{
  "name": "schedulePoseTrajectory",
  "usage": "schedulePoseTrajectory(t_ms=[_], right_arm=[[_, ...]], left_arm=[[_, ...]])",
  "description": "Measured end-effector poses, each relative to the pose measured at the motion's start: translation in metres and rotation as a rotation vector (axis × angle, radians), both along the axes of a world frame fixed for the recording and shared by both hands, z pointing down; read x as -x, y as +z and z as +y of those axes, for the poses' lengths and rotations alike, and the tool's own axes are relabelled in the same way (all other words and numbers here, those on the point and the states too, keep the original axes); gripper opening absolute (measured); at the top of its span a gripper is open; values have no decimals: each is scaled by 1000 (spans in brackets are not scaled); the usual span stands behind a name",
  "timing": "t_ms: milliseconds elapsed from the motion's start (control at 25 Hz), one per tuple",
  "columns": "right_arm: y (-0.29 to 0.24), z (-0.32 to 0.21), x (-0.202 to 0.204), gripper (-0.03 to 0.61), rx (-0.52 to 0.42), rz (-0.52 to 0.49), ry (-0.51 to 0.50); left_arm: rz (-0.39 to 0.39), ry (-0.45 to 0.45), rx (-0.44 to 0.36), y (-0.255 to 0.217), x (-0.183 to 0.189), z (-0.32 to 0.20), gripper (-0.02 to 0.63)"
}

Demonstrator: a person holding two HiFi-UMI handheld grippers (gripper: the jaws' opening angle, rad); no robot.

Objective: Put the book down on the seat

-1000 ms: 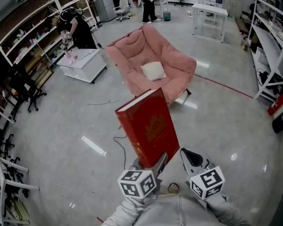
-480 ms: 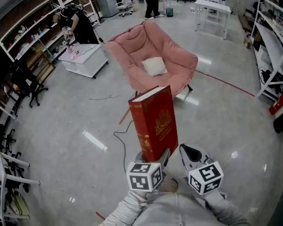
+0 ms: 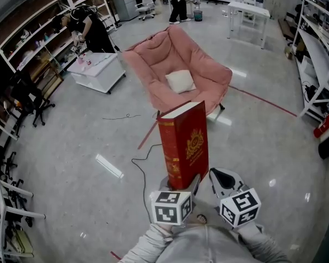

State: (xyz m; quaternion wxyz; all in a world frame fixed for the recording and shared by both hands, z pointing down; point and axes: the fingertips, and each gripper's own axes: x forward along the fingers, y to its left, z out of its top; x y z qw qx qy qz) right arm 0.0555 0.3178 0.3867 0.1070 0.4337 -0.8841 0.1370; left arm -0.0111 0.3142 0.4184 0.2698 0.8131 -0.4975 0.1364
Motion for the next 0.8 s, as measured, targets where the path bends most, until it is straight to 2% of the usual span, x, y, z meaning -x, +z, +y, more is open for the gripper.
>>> schedulePoseTrajectory(t_ms=[440,800], right_arm=[[11,-80,1,5,43,-4,28],[20,-161,26,5,79,9,2]], left_arm=[[30,25,37,9,7,-83,252],[48,36,57,12,29,-168,252]])
